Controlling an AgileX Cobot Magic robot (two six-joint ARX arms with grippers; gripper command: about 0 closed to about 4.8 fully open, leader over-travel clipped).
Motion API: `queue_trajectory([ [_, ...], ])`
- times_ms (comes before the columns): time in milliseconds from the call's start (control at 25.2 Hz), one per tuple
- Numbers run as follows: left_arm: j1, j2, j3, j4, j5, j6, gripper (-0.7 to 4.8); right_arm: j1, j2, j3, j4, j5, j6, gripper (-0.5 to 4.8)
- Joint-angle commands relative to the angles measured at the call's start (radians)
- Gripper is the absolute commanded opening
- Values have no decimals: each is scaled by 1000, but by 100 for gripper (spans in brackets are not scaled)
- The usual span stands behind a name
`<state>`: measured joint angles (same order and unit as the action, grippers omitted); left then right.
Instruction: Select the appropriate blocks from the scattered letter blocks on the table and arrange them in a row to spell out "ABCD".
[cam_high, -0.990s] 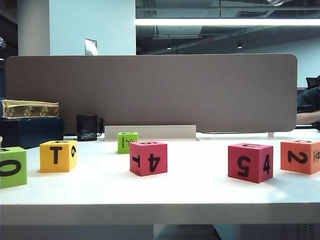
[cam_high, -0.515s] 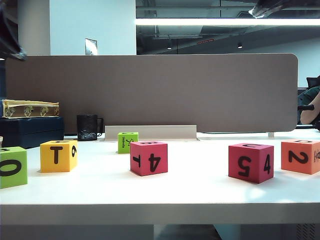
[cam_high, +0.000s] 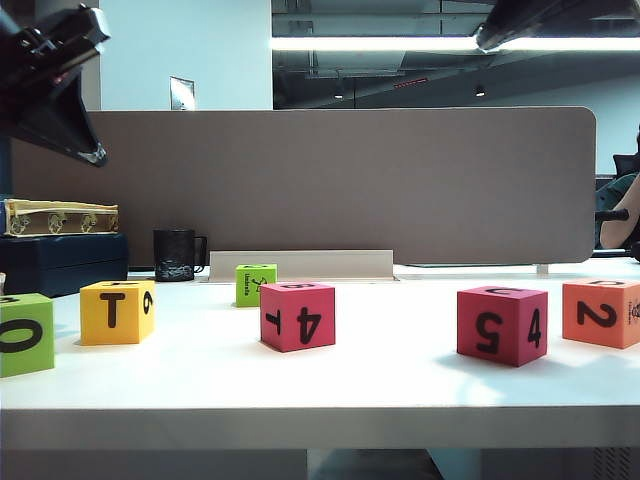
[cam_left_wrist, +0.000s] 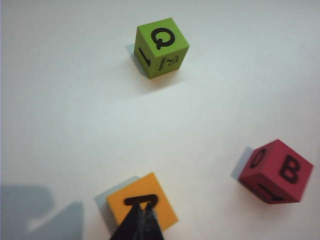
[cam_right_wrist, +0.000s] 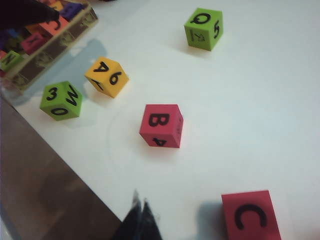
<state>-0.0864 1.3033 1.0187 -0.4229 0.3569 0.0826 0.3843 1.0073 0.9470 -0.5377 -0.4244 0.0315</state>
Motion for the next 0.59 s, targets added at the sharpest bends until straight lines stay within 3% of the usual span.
queue_trajectory([
  [40, -8, 22, 32, -37, -26, 49, -6, 34, -2, 5, -8, 21, -10, -2],
  [594, -18, 71, 89, -85, -68, 82, -6, 85, 12, 6, -18, 43, -10, -2],
])
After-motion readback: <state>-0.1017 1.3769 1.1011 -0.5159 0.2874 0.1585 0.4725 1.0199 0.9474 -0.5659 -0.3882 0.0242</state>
